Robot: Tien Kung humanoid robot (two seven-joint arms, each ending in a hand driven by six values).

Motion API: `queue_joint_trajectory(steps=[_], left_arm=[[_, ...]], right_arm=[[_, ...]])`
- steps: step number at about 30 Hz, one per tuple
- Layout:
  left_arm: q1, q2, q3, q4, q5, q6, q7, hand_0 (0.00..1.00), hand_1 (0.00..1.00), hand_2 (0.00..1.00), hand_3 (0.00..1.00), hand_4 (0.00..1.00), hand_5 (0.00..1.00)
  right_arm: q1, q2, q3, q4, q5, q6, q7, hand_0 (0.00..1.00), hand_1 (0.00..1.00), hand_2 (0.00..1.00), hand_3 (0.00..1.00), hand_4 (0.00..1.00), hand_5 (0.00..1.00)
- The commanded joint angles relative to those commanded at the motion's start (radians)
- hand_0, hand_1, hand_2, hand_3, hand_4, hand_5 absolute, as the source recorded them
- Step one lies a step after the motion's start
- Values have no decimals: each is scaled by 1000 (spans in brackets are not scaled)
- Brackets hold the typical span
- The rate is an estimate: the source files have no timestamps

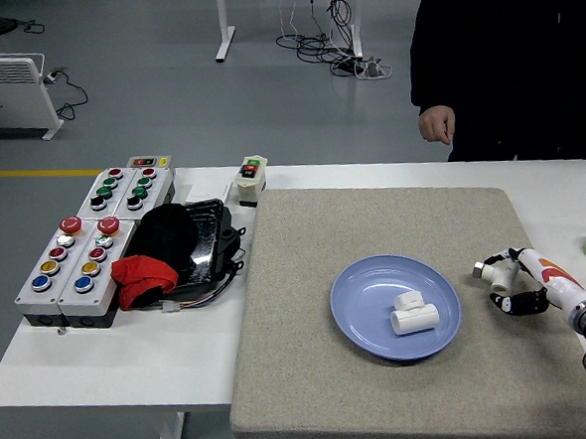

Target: Pick pipe place plate twice

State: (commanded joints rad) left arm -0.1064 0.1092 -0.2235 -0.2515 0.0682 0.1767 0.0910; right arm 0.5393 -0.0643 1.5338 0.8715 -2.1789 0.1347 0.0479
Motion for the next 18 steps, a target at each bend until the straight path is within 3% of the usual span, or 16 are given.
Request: queue_joint_trajectory(steps=[7, 12, 18], left_arm=[[-1, 0, 4, 0, -5, 0, -2, 621, 584, 517, 585, 269, 998], [0, 0, 6, 0, -11, 0, -4, 621, 584, 517, 585, 269, 998], [-1, 1, 8, 0, -13, 0, -5, 622, 584, 517, 586, 270, 998]], right_arm=[[-1, 2, -74, 103, 76, -2, -9, 343, 451, 536, 616, 443, 38], [19, 6, -185, 169, 145, 5, -23, 343, 451, 536, 616, 443, 38], [62, 28, -323, 168, 187, 9, -30, 353, 452, 535, 613, 437, 46]])
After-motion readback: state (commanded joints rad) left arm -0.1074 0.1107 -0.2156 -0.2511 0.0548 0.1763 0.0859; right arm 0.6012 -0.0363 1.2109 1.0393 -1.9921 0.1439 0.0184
